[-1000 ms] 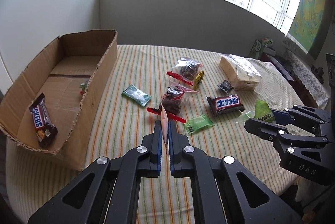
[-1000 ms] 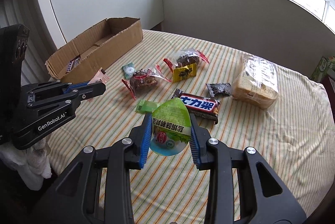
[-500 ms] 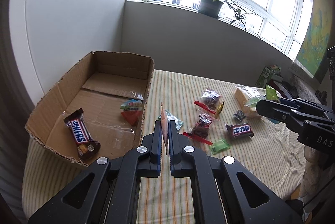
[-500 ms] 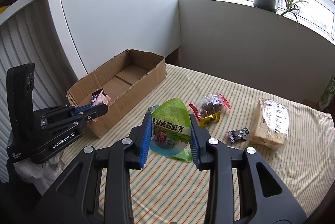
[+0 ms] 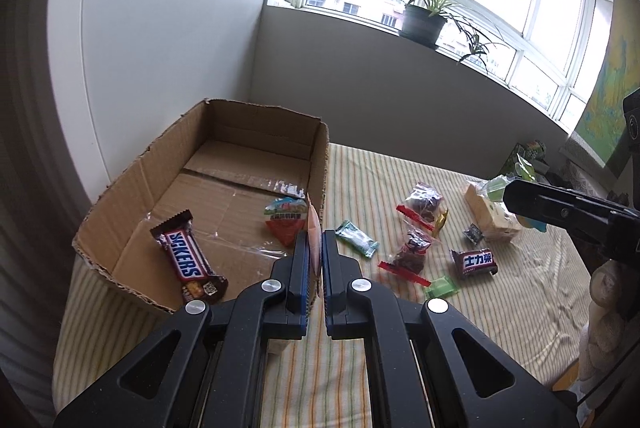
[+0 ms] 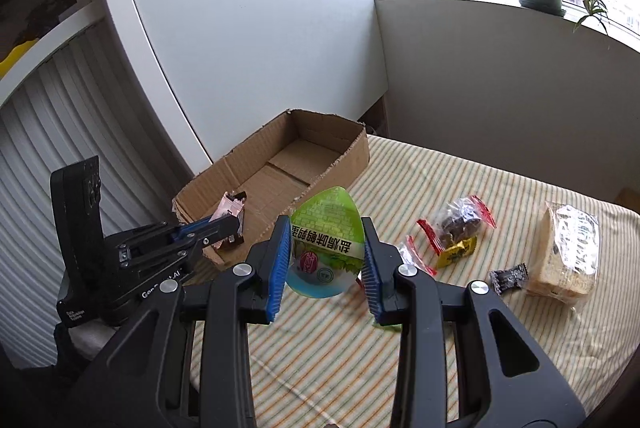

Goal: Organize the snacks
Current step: 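Carry both items into the cardboard box and open both tools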

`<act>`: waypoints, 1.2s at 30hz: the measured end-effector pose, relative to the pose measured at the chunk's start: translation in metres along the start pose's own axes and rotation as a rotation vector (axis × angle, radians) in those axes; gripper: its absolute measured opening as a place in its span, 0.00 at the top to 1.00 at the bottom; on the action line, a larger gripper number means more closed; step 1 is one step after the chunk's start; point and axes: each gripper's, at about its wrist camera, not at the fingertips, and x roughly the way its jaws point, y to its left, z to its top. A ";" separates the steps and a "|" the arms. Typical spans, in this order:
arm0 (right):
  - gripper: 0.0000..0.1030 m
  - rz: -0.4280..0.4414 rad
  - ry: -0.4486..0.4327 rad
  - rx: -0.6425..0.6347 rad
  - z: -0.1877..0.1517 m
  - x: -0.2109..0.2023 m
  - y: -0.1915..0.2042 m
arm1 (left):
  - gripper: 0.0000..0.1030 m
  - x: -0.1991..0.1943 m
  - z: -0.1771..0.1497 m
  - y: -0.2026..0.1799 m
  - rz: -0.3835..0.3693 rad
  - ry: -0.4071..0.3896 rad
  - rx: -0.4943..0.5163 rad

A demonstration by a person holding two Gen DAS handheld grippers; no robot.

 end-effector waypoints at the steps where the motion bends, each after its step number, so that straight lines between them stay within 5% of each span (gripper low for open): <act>1: 0.67 0.007 0.002 -0.008 0.005 0.005 0.003 | 0.96 0.000 0.001 0.004 0.007 -0.002 -0.006; 11: 0.67 0.188 0.106 0.049 0.049 0.090 0.027 | 0.96 0.000 0.008 0.049 0.047 -0.009 -0.104; 17: 0.65 0.163 0.138 0.007 0.062 0.132 0.043 | 0.96 0.004 0.011 0.063 0.061 -0.006 -0.133; 20: 0.53 0.160 0.149 0.013 0.067 0.147 0.043 | 0.94 0.004 0.012 0.067 0.077 -0.014 -0.145; 22: 0.46 0.146 0.136 0.009 0.068 0.149 0.044 | 0.84 0.003 0.011 0.069 0.087 -0.014 -0.145; 36: 0.45 0.083 0.093 -0.020 0.065 0.108 0.034 | 0.83 0.000 0.012 0.062 0.092 -0.023 -0.137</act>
